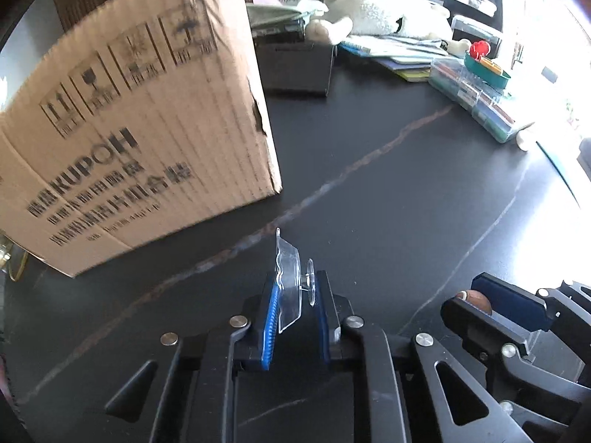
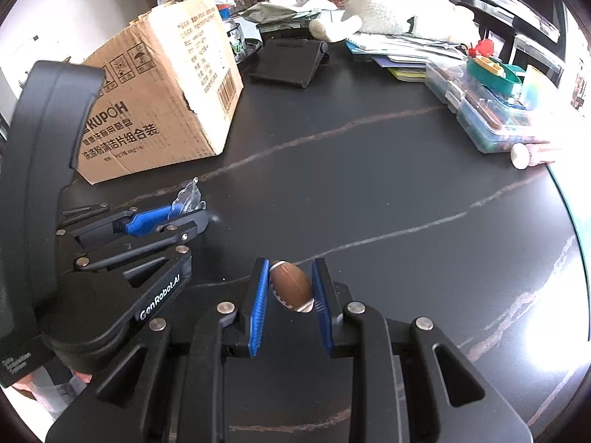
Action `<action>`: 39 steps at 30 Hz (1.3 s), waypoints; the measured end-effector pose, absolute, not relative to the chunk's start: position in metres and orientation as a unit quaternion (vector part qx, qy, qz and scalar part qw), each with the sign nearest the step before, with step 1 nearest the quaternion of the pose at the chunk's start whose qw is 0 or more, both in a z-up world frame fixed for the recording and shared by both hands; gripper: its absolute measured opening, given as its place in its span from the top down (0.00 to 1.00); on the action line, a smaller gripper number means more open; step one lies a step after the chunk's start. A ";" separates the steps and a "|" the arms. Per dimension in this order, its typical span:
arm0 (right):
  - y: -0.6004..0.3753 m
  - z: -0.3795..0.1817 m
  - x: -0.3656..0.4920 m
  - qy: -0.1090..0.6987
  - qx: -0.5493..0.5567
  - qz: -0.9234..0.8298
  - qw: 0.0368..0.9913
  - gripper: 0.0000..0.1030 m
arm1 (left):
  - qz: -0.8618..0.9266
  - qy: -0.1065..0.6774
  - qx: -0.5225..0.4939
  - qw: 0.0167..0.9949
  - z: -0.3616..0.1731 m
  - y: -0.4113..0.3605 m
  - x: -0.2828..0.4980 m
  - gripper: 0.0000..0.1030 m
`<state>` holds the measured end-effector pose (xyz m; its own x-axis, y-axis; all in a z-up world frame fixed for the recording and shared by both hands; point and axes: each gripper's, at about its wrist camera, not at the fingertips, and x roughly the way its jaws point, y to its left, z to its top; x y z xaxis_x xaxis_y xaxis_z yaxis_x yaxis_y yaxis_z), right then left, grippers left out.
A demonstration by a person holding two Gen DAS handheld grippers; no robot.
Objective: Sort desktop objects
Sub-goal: 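Grasp the clear plastic piece with the left tool while the right tool holds the football, then lift the football and plastic piece and carry both toward the box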
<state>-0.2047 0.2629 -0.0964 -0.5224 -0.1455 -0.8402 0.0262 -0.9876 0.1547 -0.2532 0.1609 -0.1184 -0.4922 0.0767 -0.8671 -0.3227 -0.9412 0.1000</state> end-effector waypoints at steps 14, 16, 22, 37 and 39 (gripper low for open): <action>0.259 -0.082 -0.199 -0.076 0.465 -0.879 0.066 0.78 | 0.861 0.118 -0.478 0.126 -0.092 0.146 -0.241 0.84; 0.255 -0.080 -0.199 -0.072 0.462 -0.881 0.069 0.78 | 0.862 0.117 -0.477 0.126 -0.089 0.142 -0.239 0.84; 0.243 -0.065 -0.194 -0.065 0.446 -0.889 0.081 0.78 | 0.869 0.118 -0.464 0.125 -0.070 0.129 -0.227 0.84; 0.203 -0.017 -0.188 -0.044 0.407 -0.907 0.100 0.79 | 0.896 0.084 -0.418 0.126 -0.010 0.085 -0.193 0.84; 0.196 -0.011 -0.186 -0.039 0.401 -0.909 0.105 0.79 | 0.900 0.079 -0.411 0.122 -0.003 0.079 -0.189 0.84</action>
<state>-0.1863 0.1960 -0.0113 -0.6571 -0.2217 -0.7205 0.1588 -0.9750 0.1552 -0.1895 0.0788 -0.0030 -0.6315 0.1554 -0.7596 -0.2848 -0.9577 0.0409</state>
